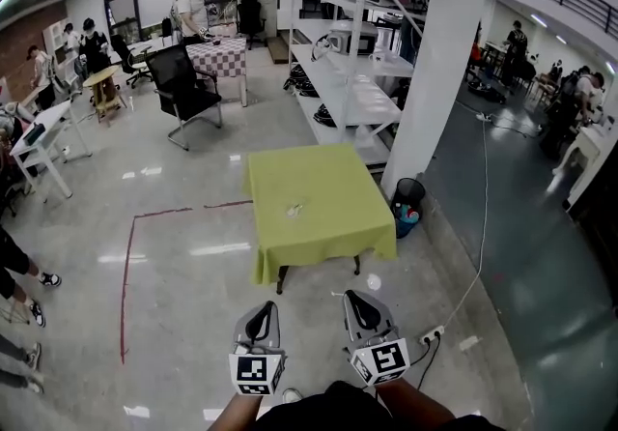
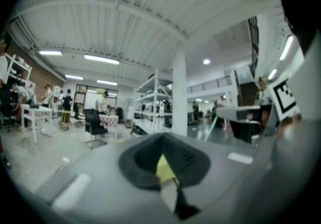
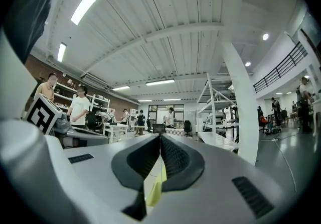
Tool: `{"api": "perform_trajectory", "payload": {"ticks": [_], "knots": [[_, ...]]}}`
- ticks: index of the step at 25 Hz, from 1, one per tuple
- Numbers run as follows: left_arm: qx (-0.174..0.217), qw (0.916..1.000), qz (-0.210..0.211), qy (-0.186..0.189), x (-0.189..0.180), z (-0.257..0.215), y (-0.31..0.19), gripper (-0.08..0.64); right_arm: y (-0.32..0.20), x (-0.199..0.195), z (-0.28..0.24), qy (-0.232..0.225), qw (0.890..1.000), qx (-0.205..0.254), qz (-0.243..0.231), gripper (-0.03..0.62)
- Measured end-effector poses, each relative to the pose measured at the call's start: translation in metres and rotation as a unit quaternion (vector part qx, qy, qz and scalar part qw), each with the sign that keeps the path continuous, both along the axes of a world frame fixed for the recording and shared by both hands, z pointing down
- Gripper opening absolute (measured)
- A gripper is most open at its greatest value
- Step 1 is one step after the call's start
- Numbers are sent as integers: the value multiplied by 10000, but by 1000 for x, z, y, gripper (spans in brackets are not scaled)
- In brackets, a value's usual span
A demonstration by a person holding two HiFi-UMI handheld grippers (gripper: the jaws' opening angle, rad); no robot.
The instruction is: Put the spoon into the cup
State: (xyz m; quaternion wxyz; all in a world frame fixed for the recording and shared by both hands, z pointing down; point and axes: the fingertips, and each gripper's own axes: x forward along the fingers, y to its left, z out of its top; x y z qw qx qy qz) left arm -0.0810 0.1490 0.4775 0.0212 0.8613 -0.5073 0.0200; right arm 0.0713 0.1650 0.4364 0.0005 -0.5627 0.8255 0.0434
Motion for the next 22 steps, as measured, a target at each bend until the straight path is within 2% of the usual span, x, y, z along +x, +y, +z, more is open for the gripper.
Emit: {"api": "perform_trajectory", "payload": {"ticks": [9, 22], "knots": [[38, 10000, 43, 35, 5, -1, -15, 7, -20, -4, 6, -6, 10000, -60, -59, 11], [81, 9999, -101, 100, 34, -3, -82, 6, -90, 22, 0, -180, 9997, 35, -144, 11]]}}
